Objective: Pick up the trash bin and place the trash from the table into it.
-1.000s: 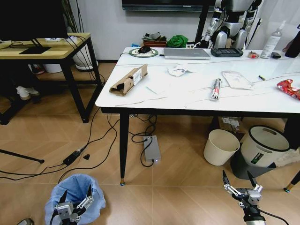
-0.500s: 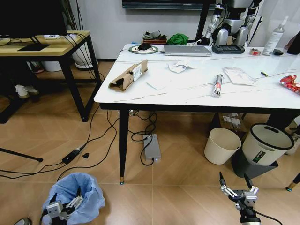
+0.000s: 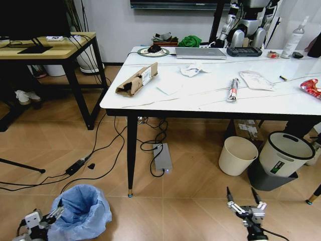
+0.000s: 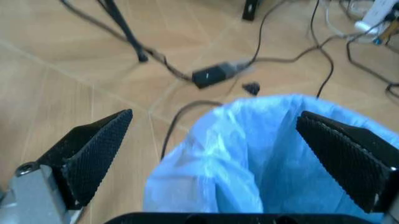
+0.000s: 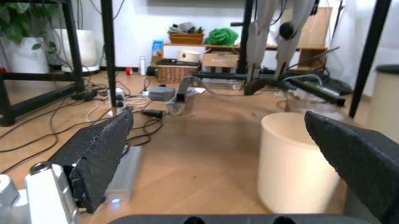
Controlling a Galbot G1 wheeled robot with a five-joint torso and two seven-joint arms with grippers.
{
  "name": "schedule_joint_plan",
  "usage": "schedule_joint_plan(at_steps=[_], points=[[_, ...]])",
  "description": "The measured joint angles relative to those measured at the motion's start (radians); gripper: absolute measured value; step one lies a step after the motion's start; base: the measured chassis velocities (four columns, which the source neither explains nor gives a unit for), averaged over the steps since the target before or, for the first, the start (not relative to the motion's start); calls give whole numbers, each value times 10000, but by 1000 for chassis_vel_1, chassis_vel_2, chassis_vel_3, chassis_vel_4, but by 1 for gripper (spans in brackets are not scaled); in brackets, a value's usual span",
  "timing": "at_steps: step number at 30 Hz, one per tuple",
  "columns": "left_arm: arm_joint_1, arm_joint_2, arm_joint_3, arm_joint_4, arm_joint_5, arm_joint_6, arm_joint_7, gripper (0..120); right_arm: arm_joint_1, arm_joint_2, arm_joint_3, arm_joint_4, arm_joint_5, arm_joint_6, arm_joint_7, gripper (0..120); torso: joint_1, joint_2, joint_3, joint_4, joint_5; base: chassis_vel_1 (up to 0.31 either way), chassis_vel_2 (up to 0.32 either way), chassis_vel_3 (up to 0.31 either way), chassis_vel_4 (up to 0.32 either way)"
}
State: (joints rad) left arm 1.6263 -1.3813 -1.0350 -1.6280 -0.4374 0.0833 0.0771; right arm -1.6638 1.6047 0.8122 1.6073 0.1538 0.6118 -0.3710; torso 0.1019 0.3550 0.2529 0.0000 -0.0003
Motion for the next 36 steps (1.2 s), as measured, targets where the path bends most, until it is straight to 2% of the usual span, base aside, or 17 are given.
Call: schedule_joint_plan(at_steps=[11,16,24,29,33,36], points=[[-995,-94,-70,1292,742,352,538,100,-224,34,-330,-217,-363,274,0,100,12,32,22,-1,1,0,0,0,0],[-1540,-221,86,2286,1189,270,773,99,-345,57,-228,-9,-378,241,1,100,17,49,33,-1,0,0,0,0,0],[-1616,-258,40,2634,1281,193,867,91,-403,50,-161,173,-362,152,7,100,20,58,39,0,2,0,0,0,0],[-1673,-178,-51,2849,1246,145,916,69,-412,45,-161,284,-360,91,12,100,23,66,44,0,3,0,0,0,0],[-1680,-188,-54,2898,1232,122,947,59,-411,43,-160,311,-361,71,14,100,23,70,46,0,5,0,0,0,0],[-1680,-205,-35,2922,1225,90,986,43,-401,40,-126,312,-364,58,14,100,24,73,48,0,7,0,0,0,0]])
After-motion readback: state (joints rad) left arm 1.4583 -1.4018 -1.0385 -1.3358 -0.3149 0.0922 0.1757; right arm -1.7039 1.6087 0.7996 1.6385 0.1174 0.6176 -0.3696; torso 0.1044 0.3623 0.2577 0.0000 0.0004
